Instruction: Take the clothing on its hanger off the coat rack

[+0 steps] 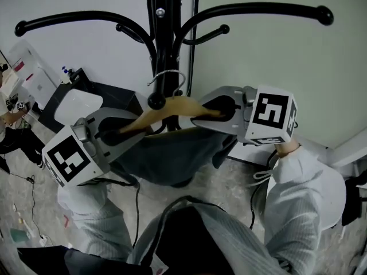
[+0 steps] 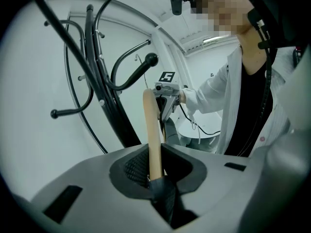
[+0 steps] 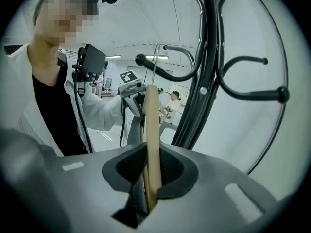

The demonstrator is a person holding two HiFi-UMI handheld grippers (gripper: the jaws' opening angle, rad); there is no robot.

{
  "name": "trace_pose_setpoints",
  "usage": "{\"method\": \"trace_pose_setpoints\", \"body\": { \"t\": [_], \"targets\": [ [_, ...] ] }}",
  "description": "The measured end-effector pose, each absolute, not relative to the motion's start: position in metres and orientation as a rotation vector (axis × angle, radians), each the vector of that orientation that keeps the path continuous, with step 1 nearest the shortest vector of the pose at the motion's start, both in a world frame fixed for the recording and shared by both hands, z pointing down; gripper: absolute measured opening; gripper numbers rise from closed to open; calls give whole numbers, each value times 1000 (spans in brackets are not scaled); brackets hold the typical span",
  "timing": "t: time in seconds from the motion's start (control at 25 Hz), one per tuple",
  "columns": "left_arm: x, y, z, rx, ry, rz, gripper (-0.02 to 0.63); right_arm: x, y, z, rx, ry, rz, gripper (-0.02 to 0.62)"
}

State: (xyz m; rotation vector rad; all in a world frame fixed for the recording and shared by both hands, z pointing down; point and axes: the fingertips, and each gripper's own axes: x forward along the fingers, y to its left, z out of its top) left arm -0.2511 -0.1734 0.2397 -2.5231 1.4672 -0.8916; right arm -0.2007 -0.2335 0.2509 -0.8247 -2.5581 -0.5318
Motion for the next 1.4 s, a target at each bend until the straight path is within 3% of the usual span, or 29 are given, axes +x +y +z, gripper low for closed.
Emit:
{"method": "trace_pose_setpoints", "body": {
  "t": [0.28, 0.76, 1.4],
  "targets": [
    [-204, -189, 226, -2527, 1294, -926, 63, -146, -243, 236, -654, -2585, -555, 54],
    [-87, -241, 293, -2738, 937, -891, 63, -12, -275, 291, -245, -2606, -374, 55],
    [-20, -293, 367, -2875, 672, -952, 60, 62, -312, 362, -11, -2565, -230, 55]
  ]
}}
